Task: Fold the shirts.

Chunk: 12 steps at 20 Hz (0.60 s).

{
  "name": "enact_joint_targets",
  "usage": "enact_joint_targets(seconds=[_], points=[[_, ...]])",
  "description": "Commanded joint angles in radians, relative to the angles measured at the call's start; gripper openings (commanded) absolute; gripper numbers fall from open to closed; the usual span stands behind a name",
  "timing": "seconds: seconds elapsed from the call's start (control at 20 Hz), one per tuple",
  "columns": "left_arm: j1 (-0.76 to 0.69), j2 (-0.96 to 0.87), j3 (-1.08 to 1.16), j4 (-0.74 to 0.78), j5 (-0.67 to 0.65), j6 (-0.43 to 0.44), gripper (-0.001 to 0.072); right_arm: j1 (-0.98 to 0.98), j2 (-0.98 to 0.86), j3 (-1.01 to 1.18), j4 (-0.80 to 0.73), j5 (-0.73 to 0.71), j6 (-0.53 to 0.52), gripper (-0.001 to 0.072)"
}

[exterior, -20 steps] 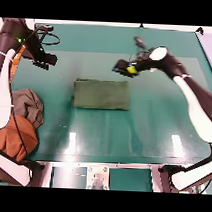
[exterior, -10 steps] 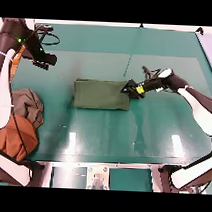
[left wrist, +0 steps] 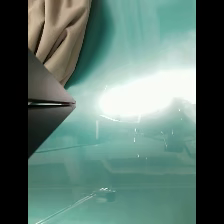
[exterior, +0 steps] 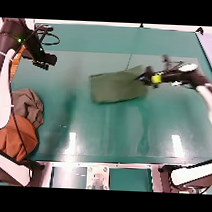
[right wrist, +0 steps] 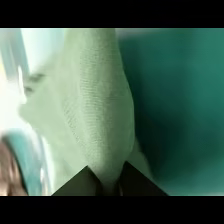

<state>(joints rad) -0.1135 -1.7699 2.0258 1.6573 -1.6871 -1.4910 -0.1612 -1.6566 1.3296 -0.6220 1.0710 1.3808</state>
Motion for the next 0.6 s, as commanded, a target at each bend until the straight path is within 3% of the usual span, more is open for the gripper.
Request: enact_joint_targets(seconds=[0.0, 0.3, 0.55], points=[[0.000, 0.000, 0.000, 0.000, 0.002, 0.000, 0.0026, -0.269, 0.140, 0.005, -0.148, 0.077, 0.085, 0.0013], [0.000, 0.000, 0.000, -0.005, 0.004, 0.000, 0.0026, -0.831, 0.372, -0.100, -0.390, 0.128, 0.154, 0.0013], [0.000, 0.000, 0.000, -0.021, 0.004, 0.000, 0.0026, -1.194, 0.420, -0.390, -0.469, 0.109, 0.101, 0.0013]])
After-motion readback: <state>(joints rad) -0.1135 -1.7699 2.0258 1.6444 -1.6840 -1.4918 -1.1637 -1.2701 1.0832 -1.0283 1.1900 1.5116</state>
